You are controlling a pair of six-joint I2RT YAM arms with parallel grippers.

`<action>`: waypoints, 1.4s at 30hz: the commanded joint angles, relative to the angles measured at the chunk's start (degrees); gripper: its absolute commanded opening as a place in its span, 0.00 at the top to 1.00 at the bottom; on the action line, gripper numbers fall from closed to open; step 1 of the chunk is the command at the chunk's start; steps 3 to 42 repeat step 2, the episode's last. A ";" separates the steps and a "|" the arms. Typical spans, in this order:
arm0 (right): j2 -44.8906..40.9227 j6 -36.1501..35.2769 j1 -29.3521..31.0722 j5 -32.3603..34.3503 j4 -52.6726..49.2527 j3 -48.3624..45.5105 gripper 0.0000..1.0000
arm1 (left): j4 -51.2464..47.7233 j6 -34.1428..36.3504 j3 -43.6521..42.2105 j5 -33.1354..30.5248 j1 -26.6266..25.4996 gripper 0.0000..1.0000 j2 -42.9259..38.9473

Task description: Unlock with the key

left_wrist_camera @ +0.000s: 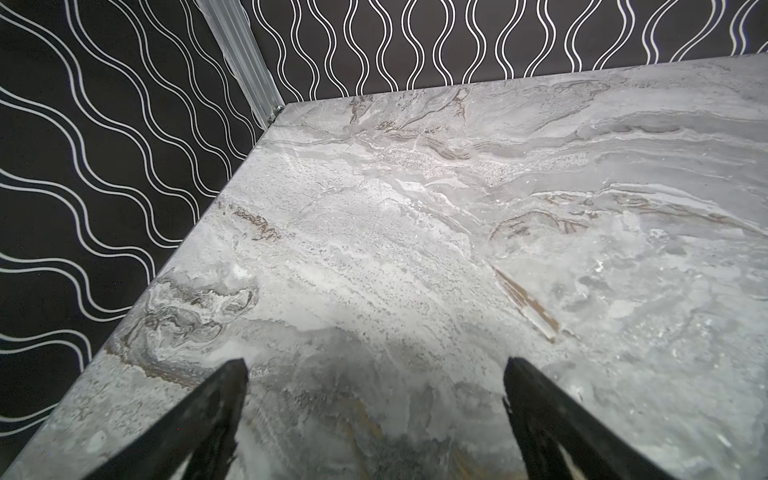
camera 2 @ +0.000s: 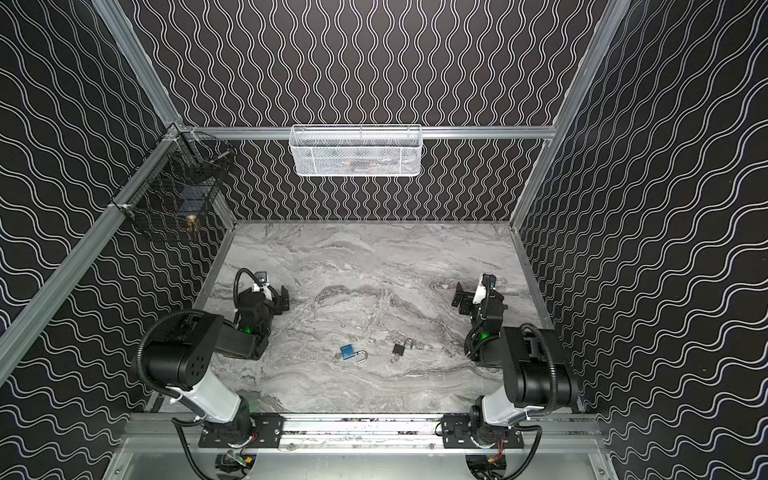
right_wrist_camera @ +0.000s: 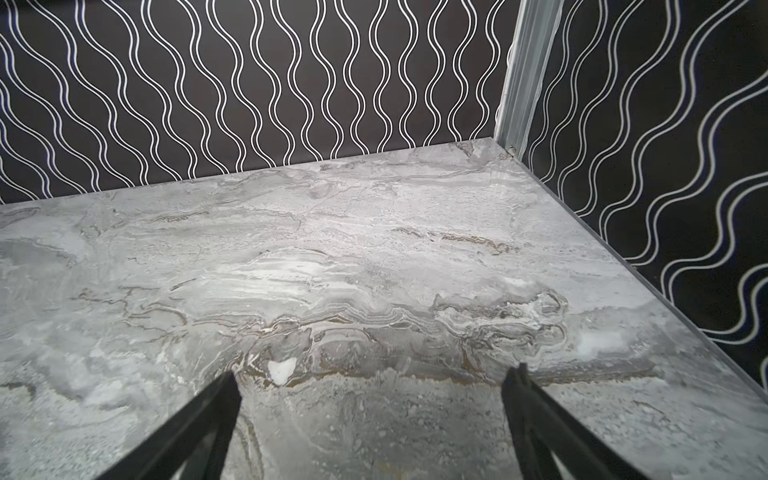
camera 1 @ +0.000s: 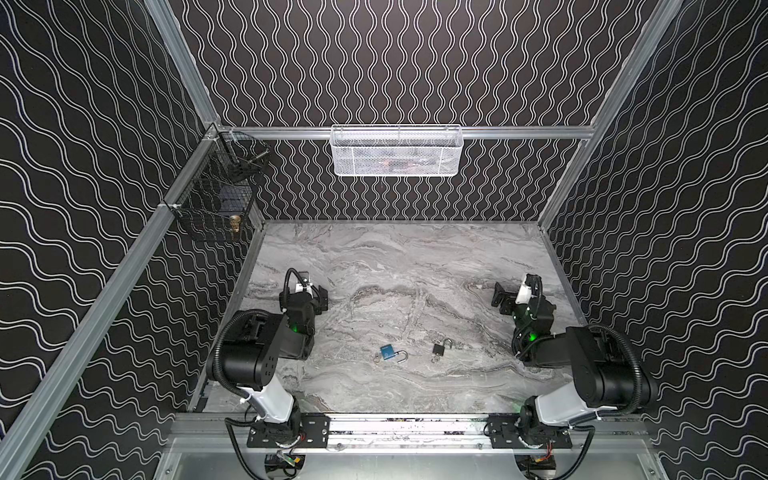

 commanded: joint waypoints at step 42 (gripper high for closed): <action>-0.41 -0.84 -0.14 -0.47 3.21 -0.53 0.01 | 1.26 0.17 0.18 0.50 -0.02 0.01 0.02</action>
